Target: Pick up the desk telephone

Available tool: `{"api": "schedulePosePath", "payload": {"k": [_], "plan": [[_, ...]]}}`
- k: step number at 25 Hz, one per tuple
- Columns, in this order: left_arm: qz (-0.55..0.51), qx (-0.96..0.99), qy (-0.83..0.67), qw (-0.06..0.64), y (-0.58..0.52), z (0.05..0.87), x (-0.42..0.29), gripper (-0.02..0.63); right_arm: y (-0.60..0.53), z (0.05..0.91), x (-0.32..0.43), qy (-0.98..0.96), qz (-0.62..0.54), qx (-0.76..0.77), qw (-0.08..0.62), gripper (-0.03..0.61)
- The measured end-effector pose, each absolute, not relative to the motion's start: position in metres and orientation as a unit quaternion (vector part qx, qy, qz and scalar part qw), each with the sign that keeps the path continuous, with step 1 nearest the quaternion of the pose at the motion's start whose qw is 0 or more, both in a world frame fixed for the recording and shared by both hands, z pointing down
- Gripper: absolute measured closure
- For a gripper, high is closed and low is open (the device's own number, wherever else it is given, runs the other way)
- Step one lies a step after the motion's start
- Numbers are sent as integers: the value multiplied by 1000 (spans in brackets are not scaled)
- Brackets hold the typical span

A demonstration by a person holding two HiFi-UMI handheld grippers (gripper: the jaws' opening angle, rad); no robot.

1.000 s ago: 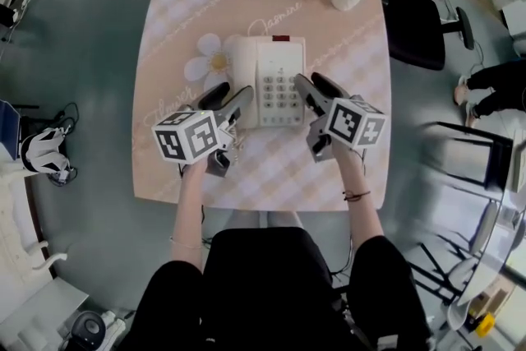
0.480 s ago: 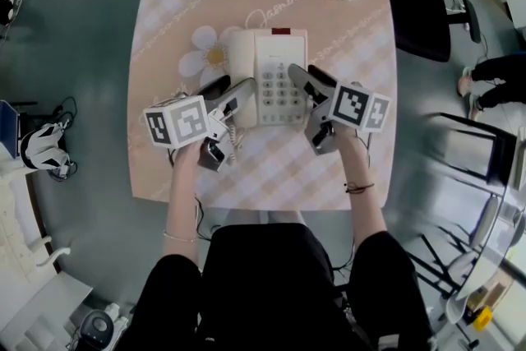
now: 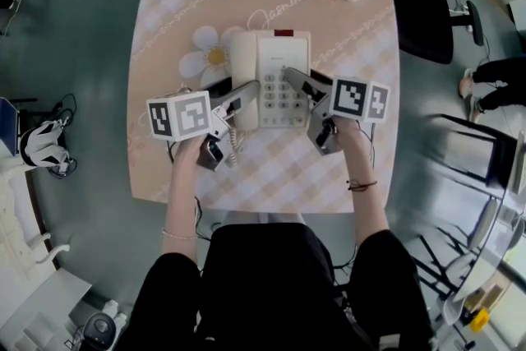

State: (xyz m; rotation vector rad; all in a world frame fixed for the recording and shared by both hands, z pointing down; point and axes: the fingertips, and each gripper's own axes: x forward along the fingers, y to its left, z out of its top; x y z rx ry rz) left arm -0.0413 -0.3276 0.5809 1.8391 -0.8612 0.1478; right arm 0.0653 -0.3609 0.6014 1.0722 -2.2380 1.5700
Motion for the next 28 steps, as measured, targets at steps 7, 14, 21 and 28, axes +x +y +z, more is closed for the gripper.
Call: {"api": "schedulePosePath", "payload": {"k": [7,14,21,28], "plan": [[65,770,-359,523,-327,582,-41,307,-360,604,64,-754,546,350,103,339],[69,768,-372,517,-328,581,-42,310,-361,603,65,-755,544,352,100,339],[78,768,-378,512,-325,580,-40,311,-357,602,68,-750,549,356,96,339],[80,764,-388,510,-317,574,-40,311,-350,591,71,-751,547,359,87,339]]}}
